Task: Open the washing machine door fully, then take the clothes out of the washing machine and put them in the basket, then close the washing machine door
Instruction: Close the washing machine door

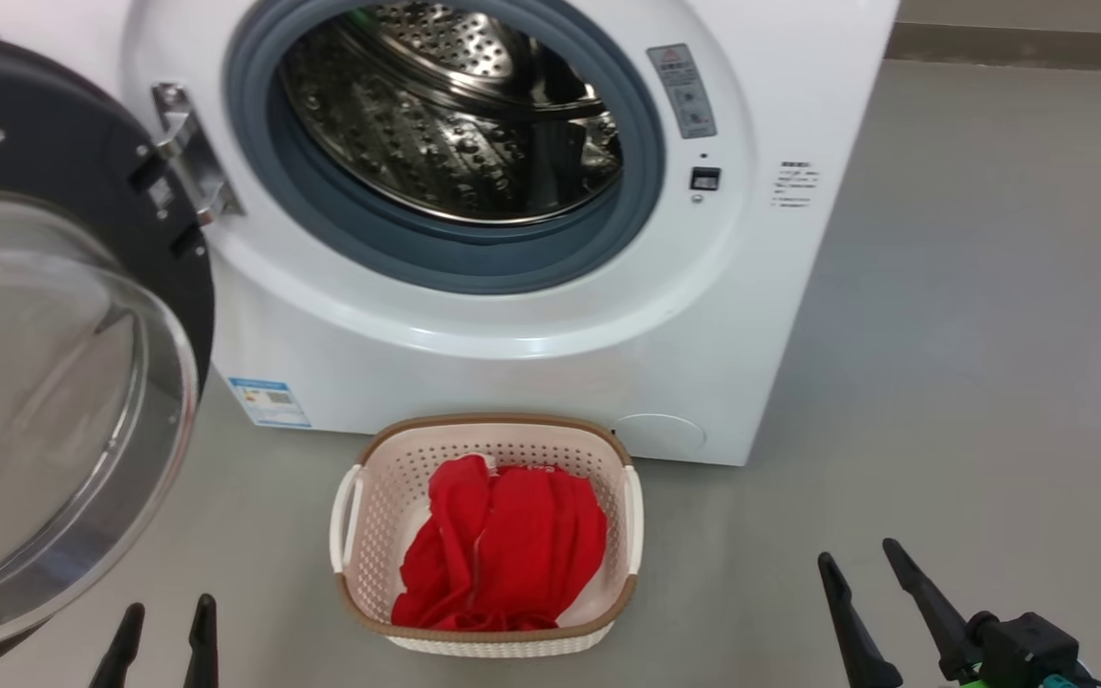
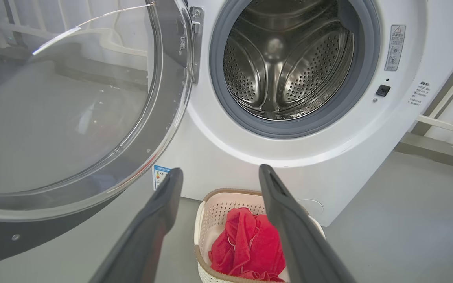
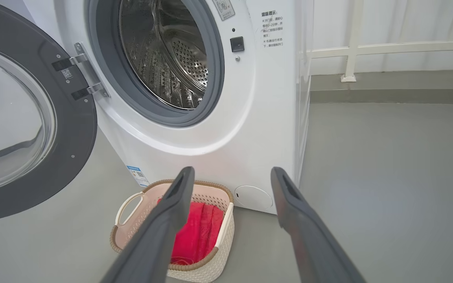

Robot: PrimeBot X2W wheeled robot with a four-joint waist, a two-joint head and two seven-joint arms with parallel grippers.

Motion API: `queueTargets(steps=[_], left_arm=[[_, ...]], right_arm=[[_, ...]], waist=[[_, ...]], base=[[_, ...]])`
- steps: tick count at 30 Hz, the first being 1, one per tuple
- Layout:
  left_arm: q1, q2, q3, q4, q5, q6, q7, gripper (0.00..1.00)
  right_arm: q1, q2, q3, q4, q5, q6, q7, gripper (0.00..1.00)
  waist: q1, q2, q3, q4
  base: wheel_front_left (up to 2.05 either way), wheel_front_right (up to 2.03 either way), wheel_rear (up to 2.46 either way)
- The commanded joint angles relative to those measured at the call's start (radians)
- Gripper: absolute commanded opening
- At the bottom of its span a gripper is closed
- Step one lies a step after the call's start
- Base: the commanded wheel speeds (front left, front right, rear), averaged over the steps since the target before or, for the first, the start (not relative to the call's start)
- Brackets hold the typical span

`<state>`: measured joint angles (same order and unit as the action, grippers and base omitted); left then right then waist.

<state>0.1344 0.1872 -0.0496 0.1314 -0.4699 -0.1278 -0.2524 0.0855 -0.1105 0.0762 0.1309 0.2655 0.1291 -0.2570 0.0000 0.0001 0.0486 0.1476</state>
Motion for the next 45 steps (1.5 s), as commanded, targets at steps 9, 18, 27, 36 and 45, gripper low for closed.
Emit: queueTargets(steps=[9, 18, 27, 36, 45], left_arm=[[-0.036, -0.007, 0.034, -0.013, -0.019, -0.003, -0.009, 1.0], [-0.028, -0.032, 0.046, -0.003, -0.023, -0.003, -0.009, 1.0], [-0.019, -0.054, 0.05, 0.009, -0.035, -0.003, -0.009, 1.0], [0.0, -0.087, 0.103, -0.017, -0.035, -0.003, -0.009, 1.0], [0.021, -0.12, 0.139, -0.047, -0.032, -0.003, -0.009, 1.0]], right_arm=[[-0.045, -0.027, 0.067, 0.001, 0.019, 0.002, -0.005, 1.0], [-0.064, -0.039, 0.107, 0.023, 0.034, 0.002, -0.005, 1.0], [-0.084, -0.044, 0.15, 0.04, 0.045, 0.002, -0.005, 1.0], [-0.171, -0.057, 0.23, 0.079, 0.063, 0.002, -0.005, 1.0], [-0.232, -0.066, 0.278, 0.119, 0.084, 0.002, -0.005, 1.0]], waist=[[0.0, -0.0001, -0.006, 0.138], [0.0, -0.0001, -0.019, 0.257], [0.0, -0.0001, -0.027, 0.353], [0.0, -0.0001, -0.007, 0.371], [0.0, -0.0001, 0.005, 0.381]], base=[[0.0, 0.0, 0.0], [0.0, 0.0, 0.0], [0.0, 0.0, 0.0], [0.0, 0.0, 0.0], [0.0, 0.0, 0.0]])
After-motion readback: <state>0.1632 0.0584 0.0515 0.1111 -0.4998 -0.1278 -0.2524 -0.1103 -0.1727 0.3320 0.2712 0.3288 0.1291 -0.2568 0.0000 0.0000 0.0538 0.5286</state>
